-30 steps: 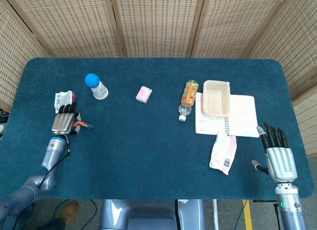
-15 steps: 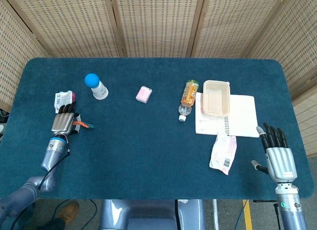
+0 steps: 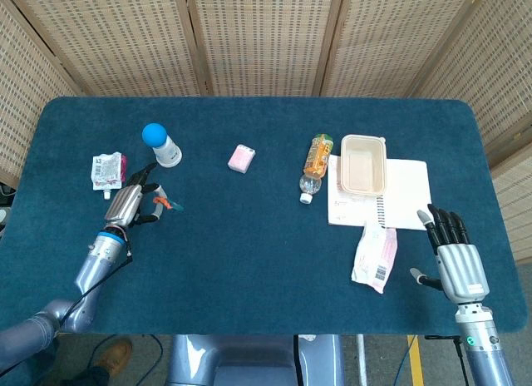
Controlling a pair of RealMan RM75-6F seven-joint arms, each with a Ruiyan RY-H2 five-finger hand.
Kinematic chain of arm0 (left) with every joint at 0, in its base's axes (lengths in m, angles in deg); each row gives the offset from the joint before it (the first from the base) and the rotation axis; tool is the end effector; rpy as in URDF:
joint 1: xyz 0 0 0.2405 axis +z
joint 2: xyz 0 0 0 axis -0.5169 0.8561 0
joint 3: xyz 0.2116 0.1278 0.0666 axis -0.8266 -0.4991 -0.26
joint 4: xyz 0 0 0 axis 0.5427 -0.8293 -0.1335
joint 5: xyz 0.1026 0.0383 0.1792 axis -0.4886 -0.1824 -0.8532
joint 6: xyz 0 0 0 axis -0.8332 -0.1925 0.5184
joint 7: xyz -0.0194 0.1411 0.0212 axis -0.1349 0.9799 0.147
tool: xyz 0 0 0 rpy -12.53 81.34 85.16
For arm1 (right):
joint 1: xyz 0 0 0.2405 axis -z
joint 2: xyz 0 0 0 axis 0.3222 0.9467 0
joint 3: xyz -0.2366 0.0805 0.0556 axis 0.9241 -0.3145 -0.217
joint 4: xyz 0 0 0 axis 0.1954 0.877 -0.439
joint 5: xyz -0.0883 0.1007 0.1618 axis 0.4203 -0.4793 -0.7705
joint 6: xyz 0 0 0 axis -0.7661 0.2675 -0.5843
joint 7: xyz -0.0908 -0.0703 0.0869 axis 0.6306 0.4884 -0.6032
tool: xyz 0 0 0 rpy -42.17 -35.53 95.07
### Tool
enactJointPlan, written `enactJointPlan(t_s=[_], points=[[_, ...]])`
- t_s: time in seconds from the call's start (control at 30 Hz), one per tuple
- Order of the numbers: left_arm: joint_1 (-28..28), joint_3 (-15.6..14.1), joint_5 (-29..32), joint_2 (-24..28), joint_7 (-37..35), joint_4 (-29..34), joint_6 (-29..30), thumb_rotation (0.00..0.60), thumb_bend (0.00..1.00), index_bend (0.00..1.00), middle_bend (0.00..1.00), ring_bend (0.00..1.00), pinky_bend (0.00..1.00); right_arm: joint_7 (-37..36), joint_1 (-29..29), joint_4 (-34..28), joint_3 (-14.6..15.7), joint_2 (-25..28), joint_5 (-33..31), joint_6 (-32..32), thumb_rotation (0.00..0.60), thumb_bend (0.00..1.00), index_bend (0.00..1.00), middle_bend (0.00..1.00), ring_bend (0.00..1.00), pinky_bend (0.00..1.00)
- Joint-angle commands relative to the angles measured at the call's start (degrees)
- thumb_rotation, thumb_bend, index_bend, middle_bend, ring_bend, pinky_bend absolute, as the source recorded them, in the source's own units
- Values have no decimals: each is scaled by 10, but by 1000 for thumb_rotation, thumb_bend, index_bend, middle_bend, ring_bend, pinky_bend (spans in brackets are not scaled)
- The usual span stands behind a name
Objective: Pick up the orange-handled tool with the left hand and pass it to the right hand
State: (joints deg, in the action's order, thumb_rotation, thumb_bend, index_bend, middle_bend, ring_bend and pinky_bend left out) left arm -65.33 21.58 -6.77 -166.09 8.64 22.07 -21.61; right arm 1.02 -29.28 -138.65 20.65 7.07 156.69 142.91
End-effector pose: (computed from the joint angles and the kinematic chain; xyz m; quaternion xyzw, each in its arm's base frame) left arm -0.2315 0.3642 0.0095 -0.5714 -0.5501 -0.4847 0.3687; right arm -0.2714 -0.2190 0.1245 0.6080 -0.3664 0.4371 0.5522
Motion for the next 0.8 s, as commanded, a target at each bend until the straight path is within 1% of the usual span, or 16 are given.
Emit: enactJointPlan(t_s=[0.03,0.17,0.23,0.37,0.43,0.53,0.67,0.73,0.8], points=[[-13,5,-54,18,-90,91,26,600,547,701,0,0,0,-20,-24,-24,-10,19,27,-14,600,0,91,0,0,0],[-32,18,-38,-6,-151,138,6,600,534,699,0,0,0,-93,-59,-28,-25,39,54,-35,600,0,210,0,0,0],[-43,24,-31,-25,-161,145,0,600,533,698,0,0,0,-112,-73,-31,-33,50,59,-43,600,0,243,0,0,0],[-63,35,-18,-65,-147,139,0,600,534,699,0,0,0,-132,-97,-57,-43,71,54,-72,600,0,280,0,0,0],[-77,44,-1,-87,-143,137,-12,600,533,700,0,0,0,-141,-113,-77,-50,83,51,-90,600,0,297,0,0,0],[-91,54,23,-104,-144,142,-32,600,533,699,0,0,0,-148,-133,-103,-55,95,41,-119,600,5,326,0,0,0],[-102,58,31,-117,-123,140,-34,600,533,699,0,0,0,-161,-149,-125,-58,103,28,-147,600,40,363,1,0,0],[-111,66,43,-128,-117,143,-41,600,533,699,0,0,0,-156,-164,-136,-63,100,18,-165,600,54,376,5,0,0],[-117,70,52,-134,-109,143,-44,600,533,699,0,0,0,-145,-173,-143,-66,97,9,-175,600,89,386,8,0,0]])
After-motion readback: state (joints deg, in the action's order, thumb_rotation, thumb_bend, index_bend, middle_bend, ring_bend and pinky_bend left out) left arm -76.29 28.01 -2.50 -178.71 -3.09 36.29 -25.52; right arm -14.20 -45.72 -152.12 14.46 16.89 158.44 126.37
